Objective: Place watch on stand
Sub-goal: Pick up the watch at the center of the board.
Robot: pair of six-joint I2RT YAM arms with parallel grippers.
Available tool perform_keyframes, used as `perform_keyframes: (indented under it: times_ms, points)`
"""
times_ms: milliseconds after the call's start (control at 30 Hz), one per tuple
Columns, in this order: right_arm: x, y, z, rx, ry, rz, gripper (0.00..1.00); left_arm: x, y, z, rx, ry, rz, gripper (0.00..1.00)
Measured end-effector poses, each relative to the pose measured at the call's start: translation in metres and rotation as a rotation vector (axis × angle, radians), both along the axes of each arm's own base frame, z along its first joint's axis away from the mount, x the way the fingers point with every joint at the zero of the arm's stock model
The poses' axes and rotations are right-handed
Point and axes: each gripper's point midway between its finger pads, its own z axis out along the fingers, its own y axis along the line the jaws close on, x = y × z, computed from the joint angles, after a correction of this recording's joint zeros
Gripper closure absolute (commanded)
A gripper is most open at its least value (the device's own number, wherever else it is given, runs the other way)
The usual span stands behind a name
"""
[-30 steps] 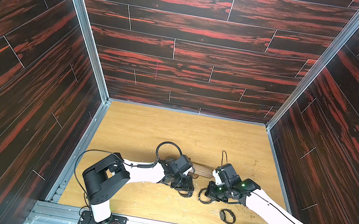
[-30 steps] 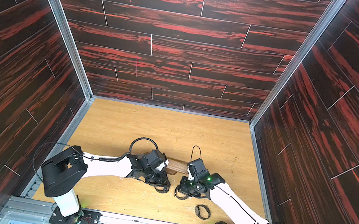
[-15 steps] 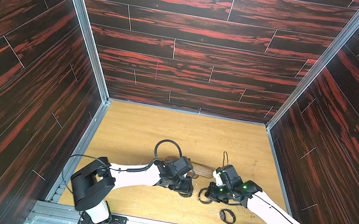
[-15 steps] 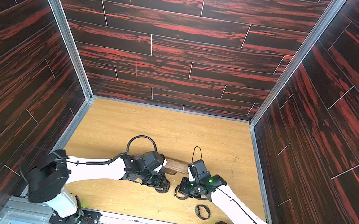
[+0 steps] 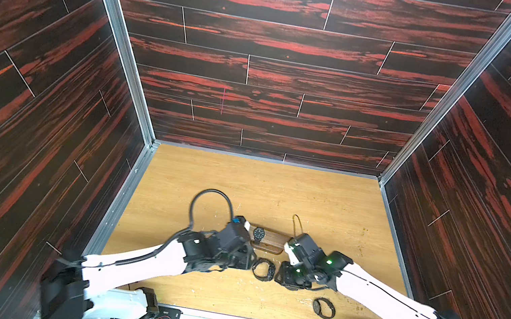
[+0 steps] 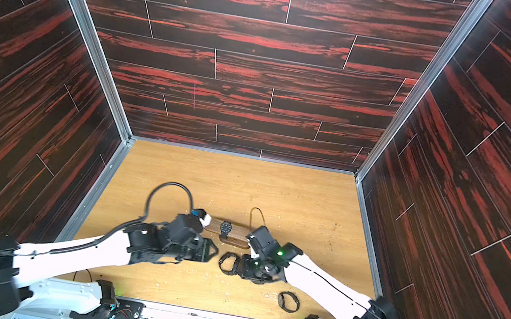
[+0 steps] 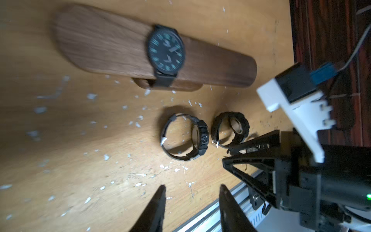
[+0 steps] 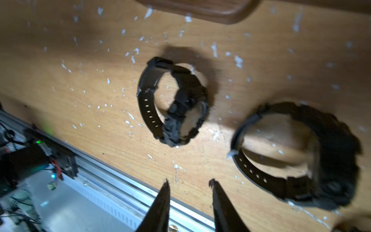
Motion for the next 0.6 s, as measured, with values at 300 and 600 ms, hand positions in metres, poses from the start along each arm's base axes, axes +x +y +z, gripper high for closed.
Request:
perform_keyframes:
  times_ms: [300,600]
  points:
    - [0.008,0.022,-0.014,-0.027,0.007,0.0,0.61,-0.001,0.049,-0.002,0.02,-0.052,0.152,0.49]
    - [0.003,0.079,-0.014,0.007,-0.012,0.116,0.61,0.0,0.056,-0.008,0.038,-0.042,0.182,0.47]
